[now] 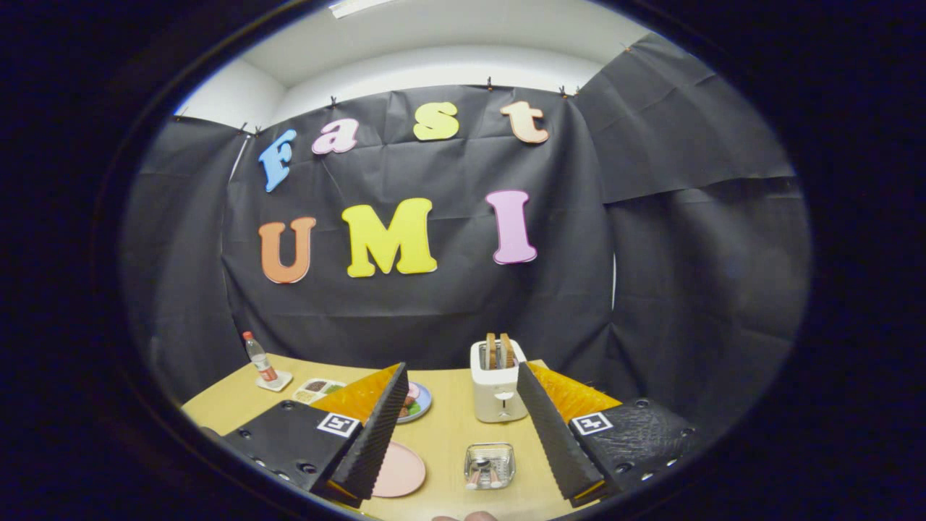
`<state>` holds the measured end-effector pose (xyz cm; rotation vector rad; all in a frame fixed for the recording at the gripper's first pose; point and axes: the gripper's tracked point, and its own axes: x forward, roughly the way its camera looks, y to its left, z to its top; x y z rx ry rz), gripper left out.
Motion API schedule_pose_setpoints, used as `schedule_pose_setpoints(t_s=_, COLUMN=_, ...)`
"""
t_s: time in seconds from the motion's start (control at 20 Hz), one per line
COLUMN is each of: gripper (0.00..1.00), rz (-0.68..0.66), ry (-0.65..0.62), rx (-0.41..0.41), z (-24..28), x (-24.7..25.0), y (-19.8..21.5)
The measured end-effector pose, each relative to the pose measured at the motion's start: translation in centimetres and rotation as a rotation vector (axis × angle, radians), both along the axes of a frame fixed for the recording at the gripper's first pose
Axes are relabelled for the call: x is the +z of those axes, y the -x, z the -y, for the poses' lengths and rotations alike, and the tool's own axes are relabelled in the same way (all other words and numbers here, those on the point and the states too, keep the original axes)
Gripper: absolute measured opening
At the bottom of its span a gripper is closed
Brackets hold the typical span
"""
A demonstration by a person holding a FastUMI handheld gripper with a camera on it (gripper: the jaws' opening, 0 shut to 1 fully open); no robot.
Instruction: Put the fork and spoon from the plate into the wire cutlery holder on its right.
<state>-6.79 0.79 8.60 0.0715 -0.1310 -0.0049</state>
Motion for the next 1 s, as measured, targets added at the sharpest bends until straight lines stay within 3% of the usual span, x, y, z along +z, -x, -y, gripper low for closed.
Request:
schedule_pose_setpoints(t_s=0.65, gripper=0.9, rz=0.036, ry=0.046, rx=0.011, z=-0.7, x=1.4, y=0.9)
schedule_pose_setpoints(t_s=1.0, gripper=0.91, rz=-0.009, ry=0.016, rx=-0.023, z=-0.4, x=0.5, y=0.6)
